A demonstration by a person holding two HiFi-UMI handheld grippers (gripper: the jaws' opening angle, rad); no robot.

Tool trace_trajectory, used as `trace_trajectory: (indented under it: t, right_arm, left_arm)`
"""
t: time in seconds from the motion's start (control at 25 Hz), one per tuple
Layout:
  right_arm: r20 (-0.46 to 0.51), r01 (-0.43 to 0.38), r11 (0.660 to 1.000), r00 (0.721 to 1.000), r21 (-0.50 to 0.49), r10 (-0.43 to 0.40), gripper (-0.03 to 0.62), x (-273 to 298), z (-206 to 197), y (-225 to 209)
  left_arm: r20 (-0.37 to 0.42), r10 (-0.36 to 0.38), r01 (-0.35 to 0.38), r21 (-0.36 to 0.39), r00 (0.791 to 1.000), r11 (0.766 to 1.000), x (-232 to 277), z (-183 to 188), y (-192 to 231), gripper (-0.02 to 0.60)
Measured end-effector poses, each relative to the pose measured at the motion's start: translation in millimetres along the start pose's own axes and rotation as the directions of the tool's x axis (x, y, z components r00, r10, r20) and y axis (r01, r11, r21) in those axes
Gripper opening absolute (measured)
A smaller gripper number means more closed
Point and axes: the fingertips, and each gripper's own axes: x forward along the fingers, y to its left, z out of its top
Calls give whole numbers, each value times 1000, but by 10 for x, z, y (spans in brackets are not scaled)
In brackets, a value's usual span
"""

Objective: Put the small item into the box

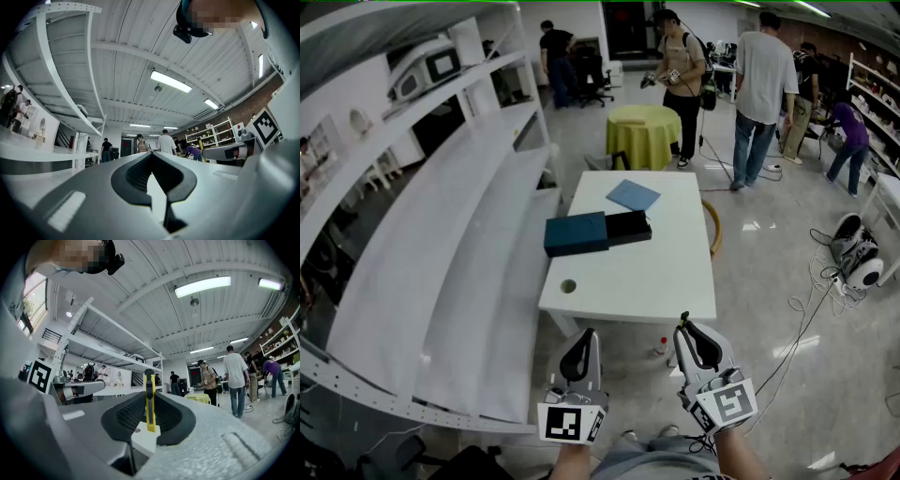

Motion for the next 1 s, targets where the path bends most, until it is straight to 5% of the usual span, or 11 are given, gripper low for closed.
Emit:
trace_trajectory:
  t: [1.0]
  right_arm:
    - [7,77,997,997,0,-77,61,340,-80,76]
  left_arm:
    - [3,-34,34,-31,999,999,146,-135,468,14]
